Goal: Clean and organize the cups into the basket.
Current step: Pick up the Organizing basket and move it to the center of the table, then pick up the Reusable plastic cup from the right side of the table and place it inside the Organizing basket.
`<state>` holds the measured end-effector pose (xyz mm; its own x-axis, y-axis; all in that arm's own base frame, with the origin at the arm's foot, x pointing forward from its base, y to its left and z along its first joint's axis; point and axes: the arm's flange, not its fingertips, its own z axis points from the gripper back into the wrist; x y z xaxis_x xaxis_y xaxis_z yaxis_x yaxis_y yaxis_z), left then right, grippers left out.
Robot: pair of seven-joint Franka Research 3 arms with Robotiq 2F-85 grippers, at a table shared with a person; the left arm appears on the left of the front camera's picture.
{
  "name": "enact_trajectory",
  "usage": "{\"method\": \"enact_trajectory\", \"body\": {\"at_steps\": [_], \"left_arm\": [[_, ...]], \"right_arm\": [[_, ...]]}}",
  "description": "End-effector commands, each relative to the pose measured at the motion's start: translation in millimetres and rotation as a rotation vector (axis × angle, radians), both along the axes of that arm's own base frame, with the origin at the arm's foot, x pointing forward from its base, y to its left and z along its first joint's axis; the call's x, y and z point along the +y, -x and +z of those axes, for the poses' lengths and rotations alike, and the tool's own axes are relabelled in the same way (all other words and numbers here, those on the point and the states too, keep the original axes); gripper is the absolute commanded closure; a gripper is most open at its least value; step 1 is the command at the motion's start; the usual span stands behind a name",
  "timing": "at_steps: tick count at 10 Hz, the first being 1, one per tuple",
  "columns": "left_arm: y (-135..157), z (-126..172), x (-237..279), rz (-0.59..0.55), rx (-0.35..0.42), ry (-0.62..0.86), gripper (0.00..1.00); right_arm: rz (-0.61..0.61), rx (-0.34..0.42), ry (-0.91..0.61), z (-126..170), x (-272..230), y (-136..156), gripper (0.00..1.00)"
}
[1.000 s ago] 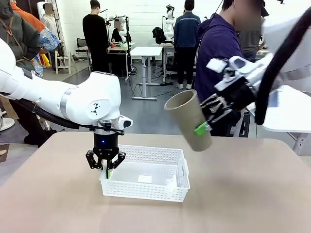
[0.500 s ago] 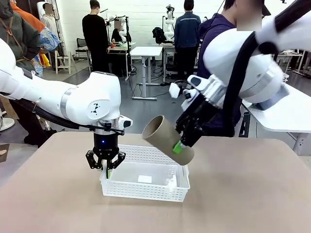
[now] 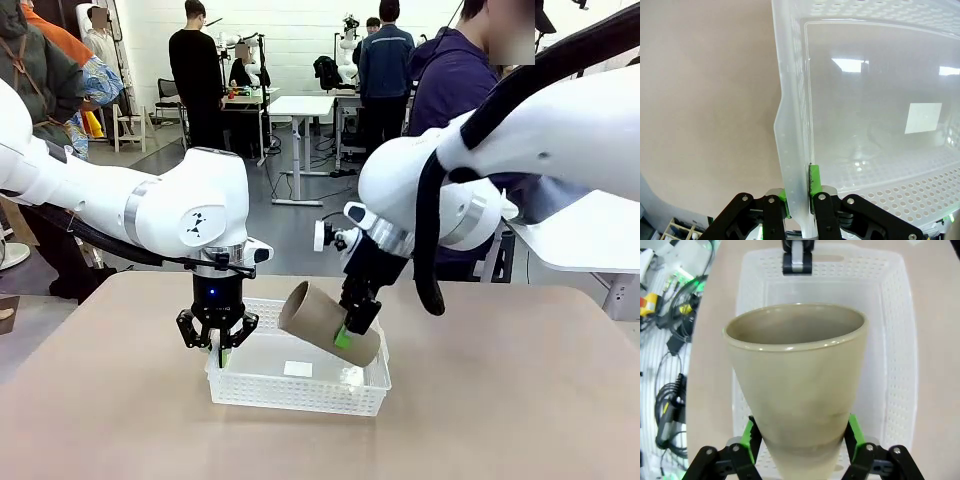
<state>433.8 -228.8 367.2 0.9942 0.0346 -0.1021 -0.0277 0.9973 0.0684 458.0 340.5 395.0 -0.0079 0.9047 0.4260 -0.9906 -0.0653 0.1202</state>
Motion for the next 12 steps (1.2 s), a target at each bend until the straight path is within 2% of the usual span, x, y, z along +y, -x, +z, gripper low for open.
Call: {"method": "enact_trajectory", "body": {"at_steps": [1,3,6,9,10,11,12], "left_arm": [[0,2,0,-0.004,-0.007,-0.006,1.00],[0,2,0,-0.004,-0.007,-0.006,1.00],[0,2,0,-0.004,-0.007,-0.006,1.00],[0,2,0,-0.004,-0.007,-0.006,1.00],[0,2,0,-0.004,-0.007,-0.006,1.00],[0,2,0,-0.004,-0.007,-0.006,1.00],[0,2,0,-0.004,-0.007,-0.006,1.00]], "right_arm": [[-0.016,0.036,0.055,-12,17,-8,0.19],[0.014,0.062,0.096,-28,22,1,0.19],[0.051,0.088,0.148,-36,21,17,0.19],[0.055,0.065,0.171,-39,17,19,0.19],[0.033,0.060,0.163,-39,16,16,0.05],[0.032,0.058,0.161,-39,16,15,0.00],[0.027,0.057,0.158,-39,16,14,0.00]]}}
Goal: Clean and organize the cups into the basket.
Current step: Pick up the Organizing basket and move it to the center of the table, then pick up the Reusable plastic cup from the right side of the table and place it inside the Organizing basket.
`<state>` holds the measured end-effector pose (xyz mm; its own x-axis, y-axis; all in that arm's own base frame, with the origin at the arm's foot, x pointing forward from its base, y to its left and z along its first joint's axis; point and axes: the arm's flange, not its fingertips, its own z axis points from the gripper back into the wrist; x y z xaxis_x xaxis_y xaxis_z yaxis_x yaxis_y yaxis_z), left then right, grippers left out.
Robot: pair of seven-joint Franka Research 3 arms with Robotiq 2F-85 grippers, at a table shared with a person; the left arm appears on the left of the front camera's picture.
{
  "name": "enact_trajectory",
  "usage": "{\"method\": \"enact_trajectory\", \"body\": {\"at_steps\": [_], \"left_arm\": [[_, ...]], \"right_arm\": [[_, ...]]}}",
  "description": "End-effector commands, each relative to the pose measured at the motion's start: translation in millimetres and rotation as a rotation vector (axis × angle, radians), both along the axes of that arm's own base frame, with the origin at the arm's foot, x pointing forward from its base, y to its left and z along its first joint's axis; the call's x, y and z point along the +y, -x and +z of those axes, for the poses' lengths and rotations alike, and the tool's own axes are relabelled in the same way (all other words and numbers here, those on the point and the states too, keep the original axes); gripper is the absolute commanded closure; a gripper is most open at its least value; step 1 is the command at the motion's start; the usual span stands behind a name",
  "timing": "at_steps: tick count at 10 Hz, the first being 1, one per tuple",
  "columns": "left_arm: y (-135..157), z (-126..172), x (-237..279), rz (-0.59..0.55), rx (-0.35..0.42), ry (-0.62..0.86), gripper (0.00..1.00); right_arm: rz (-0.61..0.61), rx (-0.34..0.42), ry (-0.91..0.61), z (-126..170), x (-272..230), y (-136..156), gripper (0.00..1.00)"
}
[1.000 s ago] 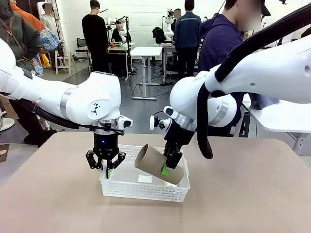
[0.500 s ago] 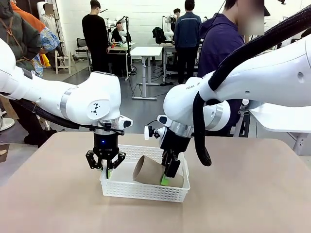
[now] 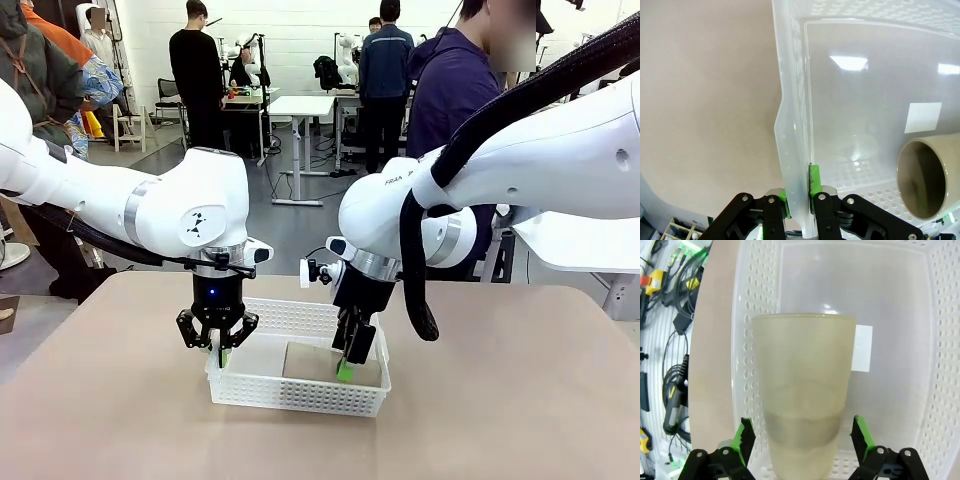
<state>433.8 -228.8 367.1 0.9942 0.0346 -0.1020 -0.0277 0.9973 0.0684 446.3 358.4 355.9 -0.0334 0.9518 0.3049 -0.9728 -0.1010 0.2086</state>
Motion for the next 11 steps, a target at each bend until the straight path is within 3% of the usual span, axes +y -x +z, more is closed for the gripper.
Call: {"method": "enact_trajectory", "body": {"at_steps": [1,5,6,8,11], "left_arm": [[0,2,0,-0.004,-0.007,-0.006,1.00],[0,2,0,-0.004,-0.007,-0.006,1.00],[0,2,0,-0.004,-0.007,-0.006,1.00],[0,2,0,-0.004,-0.007,-0.006,1.00],[0,2,0,-0.004,-0.007,-0.006,1.00]], "right_arm": [[-0.041,-0.032,0.019,1,-3,0,0.00],[-0.060,-0.052,-0.002,10,-9,-2,0.00],[-0.051,-0.093,-0.025,23,-15,0,0.00],[-0.109,-0.137,-0.273,85,-72,6,0.00],[-0.210,-0.152,-0.730,145,-233,13,0.00]]}}
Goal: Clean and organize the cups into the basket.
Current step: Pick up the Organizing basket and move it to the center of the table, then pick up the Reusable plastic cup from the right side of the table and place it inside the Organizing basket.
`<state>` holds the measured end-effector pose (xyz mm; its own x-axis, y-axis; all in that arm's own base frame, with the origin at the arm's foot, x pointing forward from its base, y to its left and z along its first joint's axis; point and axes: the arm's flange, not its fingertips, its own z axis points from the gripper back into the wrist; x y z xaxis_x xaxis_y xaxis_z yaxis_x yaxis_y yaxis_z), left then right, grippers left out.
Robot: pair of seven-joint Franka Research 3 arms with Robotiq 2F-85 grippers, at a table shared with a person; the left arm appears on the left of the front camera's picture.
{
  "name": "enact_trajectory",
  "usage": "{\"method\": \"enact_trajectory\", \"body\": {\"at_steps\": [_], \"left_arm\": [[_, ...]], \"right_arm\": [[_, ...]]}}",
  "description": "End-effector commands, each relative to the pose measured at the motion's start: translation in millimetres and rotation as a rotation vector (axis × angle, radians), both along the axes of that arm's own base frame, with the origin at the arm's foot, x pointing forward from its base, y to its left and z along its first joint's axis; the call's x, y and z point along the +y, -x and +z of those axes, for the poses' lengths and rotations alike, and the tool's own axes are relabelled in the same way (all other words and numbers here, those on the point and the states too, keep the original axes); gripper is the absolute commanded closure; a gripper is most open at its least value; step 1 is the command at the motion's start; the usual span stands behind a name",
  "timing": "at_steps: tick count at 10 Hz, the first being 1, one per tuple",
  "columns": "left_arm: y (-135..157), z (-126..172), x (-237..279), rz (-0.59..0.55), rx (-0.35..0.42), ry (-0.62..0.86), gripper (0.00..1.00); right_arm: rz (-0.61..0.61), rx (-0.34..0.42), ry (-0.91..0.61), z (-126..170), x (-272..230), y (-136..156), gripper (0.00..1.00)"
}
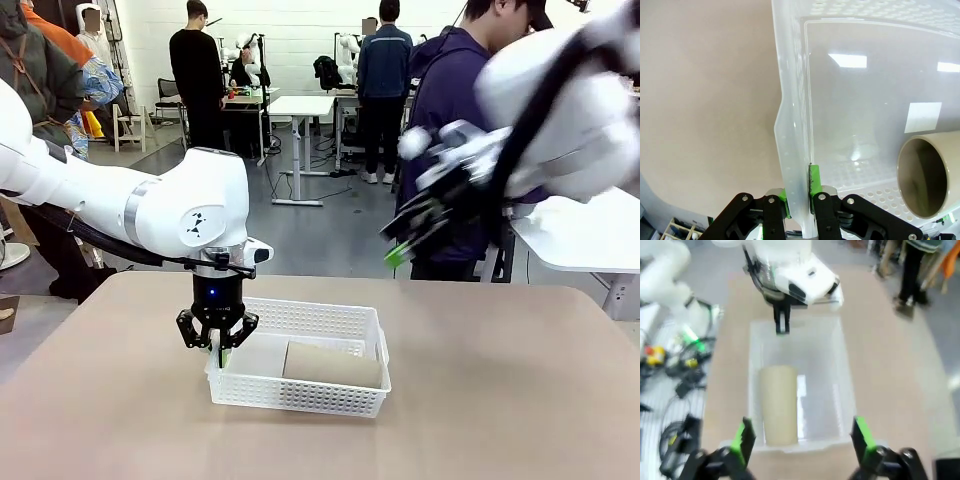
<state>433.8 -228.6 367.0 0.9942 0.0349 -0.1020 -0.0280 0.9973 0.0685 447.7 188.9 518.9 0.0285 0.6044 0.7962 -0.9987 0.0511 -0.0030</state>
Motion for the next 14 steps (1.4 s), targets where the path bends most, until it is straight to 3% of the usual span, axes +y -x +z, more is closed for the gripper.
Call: {"method": "enact_trajectory", "body": {"at_steps": [1,4,6,10,11,14], "left_arm": [[0,2,0,-0.005,-0.007,-0.006,1.00],[0,2,0,-0.005,-0.007,-0.006,1.00],[0,2,0,-0.005,-0.007,-0.006,1.00],[0,2,0,-0.005,-0.007,-0.006,1.00],[0,2,0,-0.005,-0.007,-0.006,1.00],[0,2,0,-0.005,-0.007,-0.006,1.00]], "right_arm": [[0.021,0.016,-0.240,-17,-112,13,0.00],[0.017,0.022,-0.465,-50,-238,-10,0.00],[0.038,0.021,-0.523,-86,-283,-13,0.00],[0.059,0.002,-0.546,-105,-312,8,0.00],[0.006,0.030,-0.561,-116,-310,-1,0.00],[0.006,0.030,-0.561,-116,-310,-1,0.00]]}}
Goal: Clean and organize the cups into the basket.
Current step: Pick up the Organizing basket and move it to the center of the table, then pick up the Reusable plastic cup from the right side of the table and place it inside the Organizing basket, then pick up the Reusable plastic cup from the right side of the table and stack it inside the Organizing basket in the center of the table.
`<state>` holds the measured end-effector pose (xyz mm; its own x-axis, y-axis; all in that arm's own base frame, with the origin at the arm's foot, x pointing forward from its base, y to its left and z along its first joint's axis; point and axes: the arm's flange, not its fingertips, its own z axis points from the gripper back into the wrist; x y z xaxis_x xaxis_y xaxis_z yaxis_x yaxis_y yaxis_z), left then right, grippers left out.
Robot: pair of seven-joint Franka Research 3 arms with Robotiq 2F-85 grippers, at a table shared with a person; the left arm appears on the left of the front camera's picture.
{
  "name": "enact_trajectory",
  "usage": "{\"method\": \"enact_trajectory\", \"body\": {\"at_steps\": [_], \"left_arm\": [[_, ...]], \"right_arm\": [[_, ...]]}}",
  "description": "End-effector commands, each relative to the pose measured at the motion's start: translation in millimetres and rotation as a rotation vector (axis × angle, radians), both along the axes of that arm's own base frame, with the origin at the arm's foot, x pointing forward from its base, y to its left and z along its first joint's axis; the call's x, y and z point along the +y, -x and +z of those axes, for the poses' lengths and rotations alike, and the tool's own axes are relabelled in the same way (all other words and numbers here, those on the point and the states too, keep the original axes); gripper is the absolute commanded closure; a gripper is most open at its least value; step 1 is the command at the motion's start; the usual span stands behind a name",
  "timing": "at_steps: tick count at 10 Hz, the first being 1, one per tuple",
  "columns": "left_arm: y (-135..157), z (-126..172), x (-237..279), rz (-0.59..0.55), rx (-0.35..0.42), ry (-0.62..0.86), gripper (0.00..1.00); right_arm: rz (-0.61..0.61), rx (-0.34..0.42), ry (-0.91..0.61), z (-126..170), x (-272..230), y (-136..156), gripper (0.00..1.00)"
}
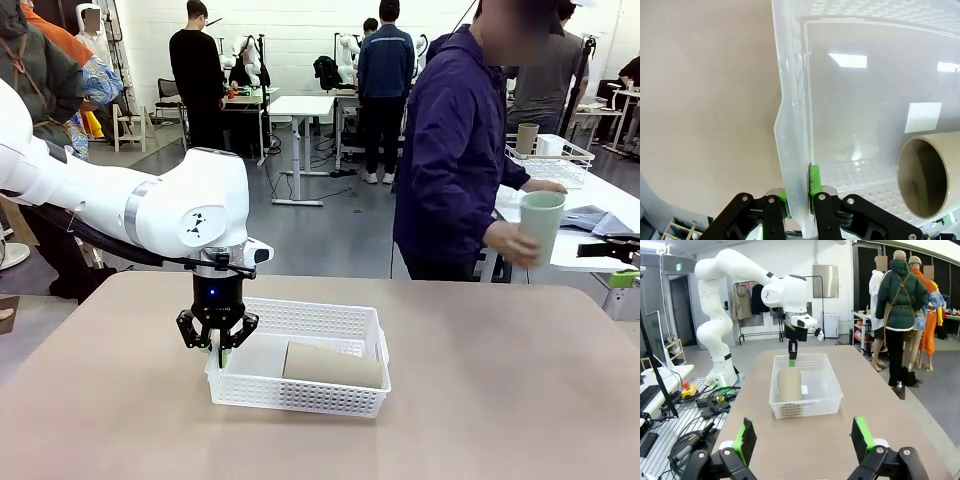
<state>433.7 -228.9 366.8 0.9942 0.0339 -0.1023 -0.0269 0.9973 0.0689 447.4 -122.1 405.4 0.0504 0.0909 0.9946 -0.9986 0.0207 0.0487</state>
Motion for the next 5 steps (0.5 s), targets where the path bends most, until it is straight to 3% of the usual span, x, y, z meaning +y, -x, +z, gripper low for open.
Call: {"method": "enact_trajectory", "body": {"at_steps": [1,5], "left_arm": [[-0.3,2.2,0.1,-0.004,-0.007,-0.005,1.00],[-0.3,2.2,0.1,-0.004,-0.007,-0.005,1.00]], "right_arm": [[-0.010,0.003,-0.001,-2.0,1.0,-1.8,0.00],[-0.010,0.003,-0.001,-2.0,1.0,-1.8,0.00]]}}
